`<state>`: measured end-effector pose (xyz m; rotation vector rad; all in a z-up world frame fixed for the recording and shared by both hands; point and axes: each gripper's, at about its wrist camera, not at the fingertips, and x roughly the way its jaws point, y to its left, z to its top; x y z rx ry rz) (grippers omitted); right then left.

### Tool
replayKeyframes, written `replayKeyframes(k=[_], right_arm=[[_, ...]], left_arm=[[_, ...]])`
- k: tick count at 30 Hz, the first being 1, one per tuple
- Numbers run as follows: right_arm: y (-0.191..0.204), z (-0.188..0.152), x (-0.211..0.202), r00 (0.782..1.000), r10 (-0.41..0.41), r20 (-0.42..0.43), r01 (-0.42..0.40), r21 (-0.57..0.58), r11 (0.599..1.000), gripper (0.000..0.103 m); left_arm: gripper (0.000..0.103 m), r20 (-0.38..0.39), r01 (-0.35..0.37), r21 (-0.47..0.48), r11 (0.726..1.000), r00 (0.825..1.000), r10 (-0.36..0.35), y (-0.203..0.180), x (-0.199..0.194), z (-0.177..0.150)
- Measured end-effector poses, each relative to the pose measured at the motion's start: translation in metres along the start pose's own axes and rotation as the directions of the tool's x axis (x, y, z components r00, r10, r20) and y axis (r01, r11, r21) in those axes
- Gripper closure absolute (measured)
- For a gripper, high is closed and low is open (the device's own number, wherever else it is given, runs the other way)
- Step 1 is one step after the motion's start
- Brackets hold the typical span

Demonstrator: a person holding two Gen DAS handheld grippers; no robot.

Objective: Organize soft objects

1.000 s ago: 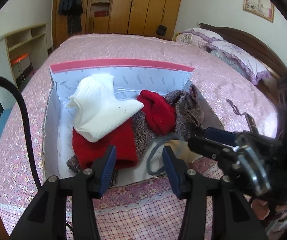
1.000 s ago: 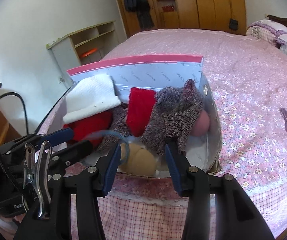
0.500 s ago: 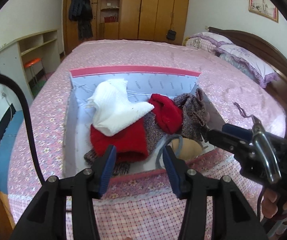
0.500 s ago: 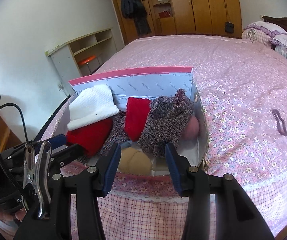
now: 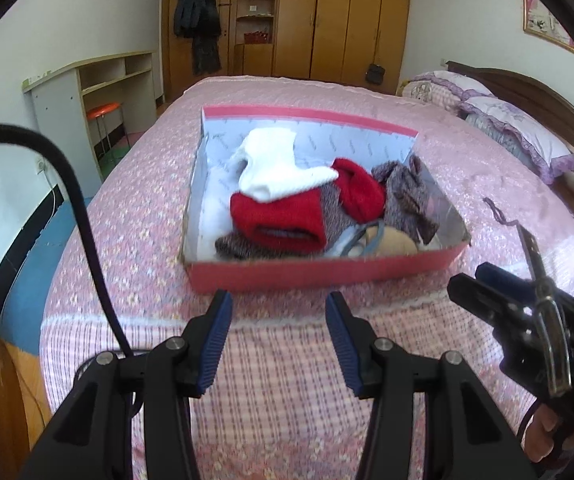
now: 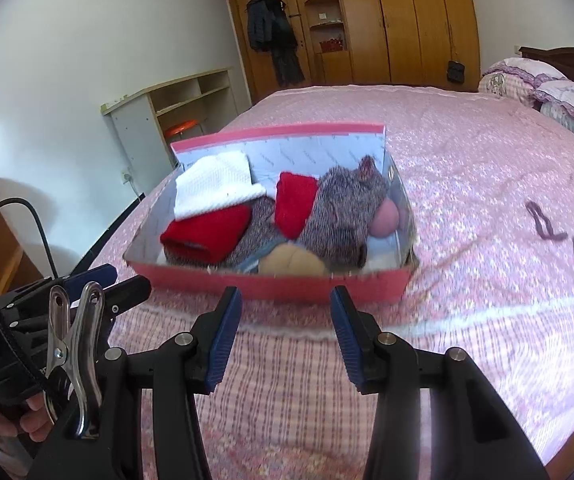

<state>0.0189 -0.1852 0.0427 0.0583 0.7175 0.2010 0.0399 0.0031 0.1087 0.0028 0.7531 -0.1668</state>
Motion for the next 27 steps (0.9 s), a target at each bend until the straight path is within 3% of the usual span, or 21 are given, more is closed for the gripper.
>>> replayKeyframes(k=[14,27], right_arm=[[0.000,-0.040,0.017,0.997,-0.059,-0.051,0.058,-0.006,0.998,0.056],[-0.006,-0.051,0.029,0.993,-0.081,-0.083,0.081,0.005,0.997,0.056]], left_arm=[[0.052,-0.087,-0.021,0.009,1.000,0.996,0.022,-0.017,0.024,-0.041],[0.052,-0.123,-0.029,0.018,0.999,0.992,0.031,-0.025,0.039,-0.049]])
